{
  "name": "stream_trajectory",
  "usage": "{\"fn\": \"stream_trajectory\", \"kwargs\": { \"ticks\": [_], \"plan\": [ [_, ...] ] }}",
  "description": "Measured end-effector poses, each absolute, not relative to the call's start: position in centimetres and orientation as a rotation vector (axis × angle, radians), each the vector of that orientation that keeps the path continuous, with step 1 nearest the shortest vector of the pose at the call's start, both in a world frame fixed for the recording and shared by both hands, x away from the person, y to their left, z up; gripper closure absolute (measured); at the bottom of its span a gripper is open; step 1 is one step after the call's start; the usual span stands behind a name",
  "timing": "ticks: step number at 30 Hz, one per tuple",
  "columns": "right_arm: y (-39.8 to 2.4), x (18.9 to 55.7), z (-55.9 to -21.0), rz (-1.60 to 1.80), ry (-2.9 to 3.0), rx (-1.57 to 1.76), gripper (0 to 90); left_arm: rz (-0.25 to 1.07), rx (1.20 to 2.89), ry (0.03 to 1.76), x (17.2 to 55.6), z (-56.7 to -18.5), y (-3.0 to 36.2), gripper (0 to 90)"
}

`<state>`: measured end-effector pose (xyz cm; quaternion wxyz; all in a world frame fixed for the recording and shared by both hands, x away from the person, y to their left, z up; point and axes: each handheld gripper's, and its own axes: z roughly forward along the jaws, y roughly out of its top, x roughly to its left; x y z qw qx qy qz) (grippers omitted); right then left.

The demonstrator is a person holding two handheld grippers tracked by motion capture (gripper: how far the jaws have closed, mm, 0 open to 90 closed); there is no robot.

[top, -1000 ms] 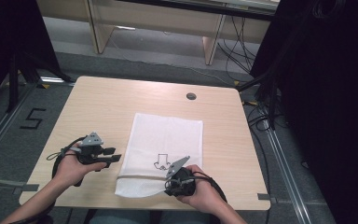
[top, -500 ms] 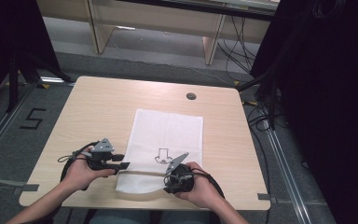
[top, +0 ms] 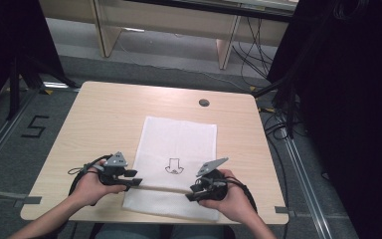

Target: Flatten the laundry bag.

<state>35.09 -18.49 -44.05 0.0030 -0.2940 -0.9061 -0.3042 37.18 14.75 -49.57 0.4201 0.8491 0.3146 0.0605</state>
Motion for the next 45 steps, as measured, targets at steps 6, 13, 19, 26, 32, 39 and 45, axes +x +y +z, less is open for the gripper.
{"fn": "stream_trajectory", "kwargs": {
  "ticks": [6,13,19,26,32,39,45],
  "plan": [
    [-22.0,37.7,-44.7,-0.843,-2.856,-1.238,88.7,0.139,2.168,0.745,36.9,-49.9,14.0,66.0],
    [-21.9,38.9,-46.7,-0.697,-2.815,-1.352,90.0,0.137,2.227,0.750,37.1,-50.7,13.8,67.9],
    [-21.3,39.3,-48.1,-0.655,-2.843,-1.310,90.0,0.140,2.256,0.751,37.1,-50.6,14.0,68.6],
    [-20.7,39.4,-48.2,-0.660,-2.825,-1.309,90.0,0.136,2.279,0.797,37.1,-50.5,14.4,70.6],
    [-19.6,39.4,-48.4,-0.678,-2.815,-1.311,90.0,0.142,2.298,0.830,36.6,-50.3,15.4,70.8],
    [-19.1,39.5,-48.5,-0.726,-2.825,-1.276,89.5,0.161,2.306,0.824,36.6,-50.2,15.7,70.3],
    [-20.2,39.1,-47.3,-0.836,-2.834,-1.317,84.1,0.177,2.245,0.805,36.6,-49.6,15.1,70.1]
  ]
}}
